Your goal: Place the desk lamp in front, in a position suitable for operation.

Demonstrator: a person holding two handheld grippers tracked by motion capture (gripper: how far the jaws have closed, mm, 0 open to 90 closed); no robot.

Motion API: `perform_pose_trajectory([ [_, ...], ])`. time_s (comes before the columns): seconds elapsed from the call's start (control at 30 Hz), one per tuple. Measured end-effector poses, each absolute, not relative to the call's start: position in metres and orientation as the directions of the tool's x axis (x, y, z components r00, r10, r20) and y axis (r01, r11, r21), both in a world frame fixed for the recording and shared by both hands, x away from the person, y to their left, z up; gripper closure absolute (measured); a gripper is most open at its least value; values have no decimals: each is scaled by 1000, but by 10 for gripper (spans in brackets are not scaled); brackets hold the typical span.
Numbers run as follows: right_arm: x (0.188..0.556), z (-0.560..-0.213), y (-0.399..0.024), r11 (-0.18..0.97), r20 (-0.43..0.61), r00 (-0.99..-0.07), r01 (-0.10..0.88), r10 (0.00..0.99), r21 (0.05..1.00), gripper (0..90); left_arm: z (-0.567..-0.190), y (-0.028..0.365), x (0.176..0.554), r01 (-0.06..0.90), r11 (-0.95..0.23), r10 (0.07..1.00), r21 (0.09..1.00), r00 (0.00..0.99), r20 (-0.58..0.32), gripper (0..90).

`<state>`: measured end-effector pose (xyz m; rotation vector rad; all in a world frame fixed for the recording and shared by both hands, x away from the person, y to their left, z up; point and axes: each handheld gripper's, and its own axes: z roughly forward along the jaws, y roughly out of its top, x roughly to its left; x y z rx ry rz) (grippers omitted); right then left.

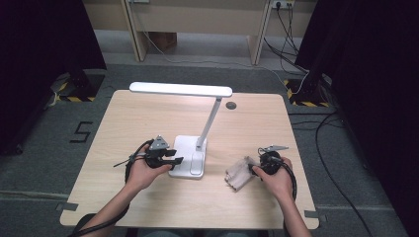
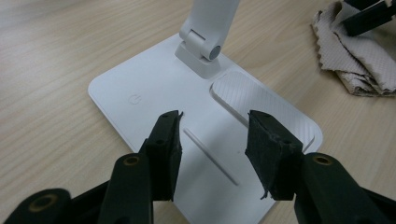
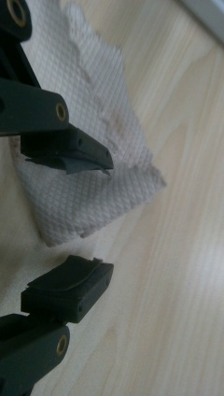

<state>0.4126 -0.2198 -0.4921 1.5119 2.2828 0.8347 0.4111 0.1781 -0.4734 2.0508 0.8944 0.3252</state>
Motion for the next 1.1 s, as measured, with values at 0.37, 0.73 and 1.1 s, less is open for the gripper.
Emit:
perform_pose_trajectory([
  [0.37, 408, -486, -205, 309, 138, -480, 733, 866, 607, 829, -462, 167, 404, 448, -379, 644, 809, 756, -117, 496],
  [0.73, 396, -427, -143, 349, 153, -640, 585, 753, 732, 831, -442, 127, 396, 360, -398, 555, 844, 827, -91, 330],
  [1.1, 390, -413, -116, 342, 226, -721, 550, 655, 762, 831, -445, 118, 399, 302, -419, 483, 856, 873, -71, 234],
])
